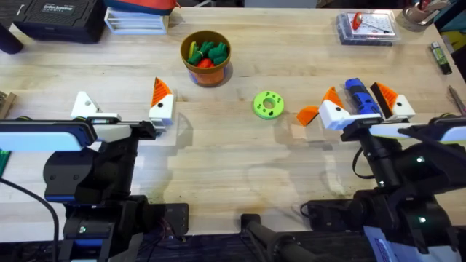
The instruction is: Pick up the gripper from the table and insert it into the empty holder that is missing its gripper. Then pick up a screw, insert it into the mounting hole, and use the screwdriver to tighten it. Finally, clean up the table by picking up the vegetable and placing it into the bucket.
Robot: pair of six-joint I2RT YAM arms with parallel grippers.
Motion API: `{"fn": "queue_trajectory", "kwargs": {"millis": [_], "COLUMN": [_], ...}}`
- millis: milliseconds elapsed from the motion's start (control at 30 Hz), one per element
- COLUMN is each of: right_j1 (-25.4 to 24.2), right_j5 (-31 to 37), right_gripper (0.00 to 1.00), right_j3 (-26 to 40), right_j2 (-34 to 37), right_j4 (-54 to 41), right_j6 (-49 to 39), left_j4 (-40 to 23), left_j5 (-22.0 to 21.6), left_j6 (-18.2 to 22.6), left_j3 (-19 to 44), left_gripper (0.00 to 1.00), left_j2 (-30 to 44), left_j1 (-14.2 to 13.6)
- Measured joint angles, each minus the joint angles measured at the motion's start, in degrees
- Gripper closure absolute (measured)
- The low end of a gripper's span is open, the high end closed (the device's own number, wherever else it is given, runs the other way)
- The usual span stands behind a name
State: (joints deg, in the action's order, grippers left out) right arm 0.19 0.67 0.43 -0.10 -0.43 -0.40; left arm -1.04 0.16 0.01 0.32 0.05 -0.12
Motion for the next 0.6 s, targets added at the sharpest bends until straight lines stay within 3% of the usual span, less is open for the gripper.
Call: {"fn": "queue_trajectory", "kwargs": {"millis": [433, 600], "right_j1": [0.00, 0.00], "right_j5": [1.51, 0.94], "right_gripper": [0.008, 0.007], "right_j3": [0.01, 4.17], "right_j2": [0.00, 0.57], "right_j4": [0.04, -8.54], "right_j6": [-1.36, -1.51], "left_j4": [-0.10, -9.09], "left_j5": [0.09, -0.11], "left_j6": [-1.33, -3.93], "left_j3": [0.08, 5.57], "left_gripper": [0.014, 0.014], "left_j2": [-0.01, 0.85], "left_j1": [0.00, 0.00]}}
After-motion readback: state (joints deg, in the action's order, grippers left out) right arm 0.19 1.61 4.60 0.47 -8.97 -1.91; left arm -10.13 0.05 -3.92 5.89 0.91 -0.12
